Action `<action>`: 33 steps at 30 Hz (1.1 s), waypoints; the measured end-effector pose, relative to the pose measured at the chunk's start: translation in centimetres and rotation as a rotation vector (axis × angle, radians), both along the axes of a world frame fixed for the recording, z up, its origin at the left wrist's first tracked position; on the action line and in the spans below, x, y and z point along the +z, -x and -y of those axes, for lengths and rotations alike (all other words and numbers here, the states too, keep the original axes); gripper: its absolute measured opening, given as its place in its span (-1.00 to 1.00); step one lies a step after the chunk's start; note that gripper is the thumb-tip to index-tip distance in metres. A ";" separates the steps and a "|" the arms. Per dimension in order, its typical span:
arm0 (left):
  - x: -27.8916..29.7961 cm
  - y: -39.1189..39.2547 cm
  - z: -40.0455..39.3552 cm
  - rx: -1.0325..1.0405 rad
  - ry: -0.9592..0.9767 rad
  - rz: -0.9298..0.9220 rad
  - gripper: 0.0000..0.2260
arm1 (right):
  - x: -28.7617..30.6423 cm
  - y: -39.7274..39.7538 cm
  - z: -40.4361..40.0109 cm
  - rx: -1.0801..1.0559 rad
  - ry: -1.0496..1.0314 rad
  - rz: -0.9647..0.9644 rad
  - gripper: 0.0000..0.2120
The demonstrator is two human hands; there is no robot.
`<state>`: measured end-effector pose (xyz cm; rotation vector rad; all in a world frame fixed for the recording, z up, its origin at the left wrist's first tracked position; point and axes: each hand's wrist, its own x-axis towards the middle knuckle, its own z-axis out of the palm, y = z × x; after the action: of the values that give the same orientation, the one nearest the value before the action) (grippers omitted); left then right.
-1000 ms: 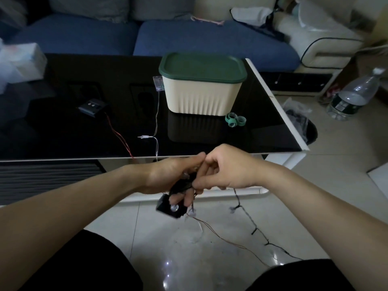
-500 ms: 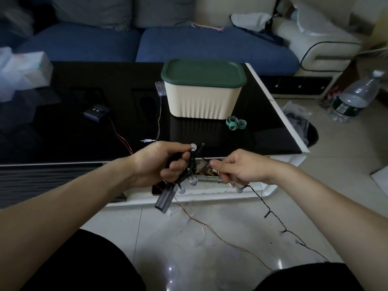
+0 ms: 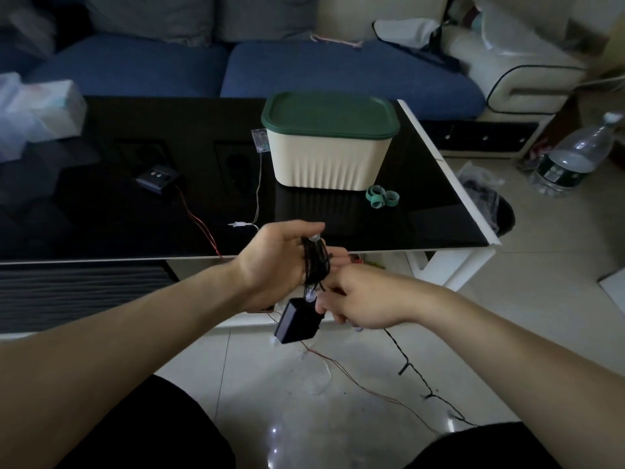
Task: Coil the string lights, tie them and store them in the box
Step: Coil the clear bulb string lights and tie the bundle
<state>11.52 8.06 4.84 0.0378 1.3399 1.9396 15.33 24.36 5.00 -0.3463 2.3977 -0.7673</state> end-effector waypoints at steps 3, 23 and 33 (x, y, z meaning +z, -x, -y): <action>-0.4 -0.6 -0.6 -0.138 0.142 -0.089 -0.62 | 0.4 -0.4 0.1 0.064 -0.053 -0.076 -0.65; -2.0 -0.8 -1.1 -0.428 0.404 -0.336 -0.21 | 0.9 0.0 -1.8 0.013 0.144 -0.111 -0.90; -1.1 -0.5 0.6 -0.578 0.558 -0.442 -0.57 | 2.0 0.9 -5.4 -0.048 0.139 -0.103 -0.62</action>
<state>12.01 7.48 3.74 0.5433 1.8645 1.0663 14.45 29.75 7.01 -0.3941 2.4619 -0.9624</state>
